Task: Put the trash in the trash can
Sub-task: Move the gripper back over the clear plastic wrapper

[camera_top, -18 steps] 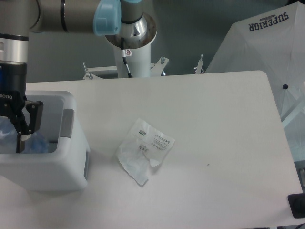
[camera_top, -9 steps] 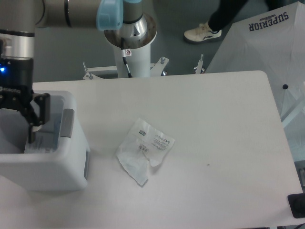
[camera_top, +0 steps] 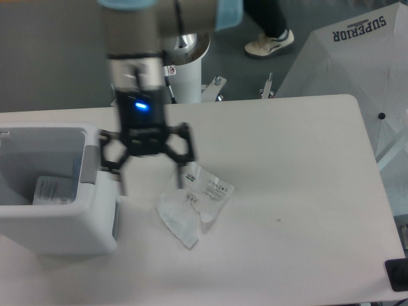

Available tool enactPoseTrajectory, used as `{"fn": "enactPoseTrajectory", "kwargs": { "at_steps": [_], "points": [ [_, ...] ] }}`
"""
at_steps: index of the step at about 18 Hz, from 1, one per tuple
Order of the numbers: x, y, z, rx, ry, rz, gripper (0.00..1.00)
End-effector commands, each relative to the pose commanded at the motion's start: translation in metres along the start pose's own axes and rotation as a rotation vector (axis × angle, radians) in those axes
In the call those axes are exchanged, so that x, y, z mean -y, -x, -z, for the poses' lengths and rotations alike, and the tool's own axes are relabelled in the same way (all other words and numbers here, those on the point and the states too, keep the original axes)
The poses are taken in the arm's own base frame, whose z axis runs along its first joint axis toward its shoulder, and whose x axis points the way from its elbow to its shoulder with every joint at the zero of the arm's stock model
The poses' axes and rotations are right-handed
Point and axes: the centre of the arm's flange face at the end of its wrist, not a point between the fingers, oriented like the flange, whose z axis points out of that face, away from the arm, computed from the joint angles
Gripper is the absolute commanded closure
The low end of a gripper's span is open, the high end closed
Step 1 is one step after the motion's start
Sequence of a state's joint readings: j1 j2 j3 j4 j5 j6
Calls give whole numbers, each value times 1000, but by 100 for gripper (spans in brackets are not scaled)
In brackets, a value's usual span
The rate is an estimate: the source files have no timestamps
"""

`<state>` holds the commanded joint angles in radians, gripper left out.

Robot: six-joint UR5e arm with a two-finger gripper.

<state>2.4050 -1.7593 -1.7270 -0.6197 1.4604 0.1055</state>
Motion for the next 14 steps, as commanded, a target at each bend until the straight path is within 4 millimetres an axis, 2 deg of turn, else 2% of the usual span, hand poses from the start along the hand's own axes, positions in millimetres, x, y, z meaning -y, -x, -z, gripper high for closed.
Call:
{"fn": "enactPoseTrajectory", "kwargs": {
  "at_steps": [2, 4, 8, 12, 14],
  "points": [
    [-17, 17, -35, 8, 70, -51, 0],
    [-26, 30, -56, 8, 110, -69, 0],
    [-47, 41, -86, -1, 177, -93, 0],
    [-84, 55, -107, -44, 255, -315, 1],
    [-96, 57, -116, -67, 278, -404, 1]
  ]
}}
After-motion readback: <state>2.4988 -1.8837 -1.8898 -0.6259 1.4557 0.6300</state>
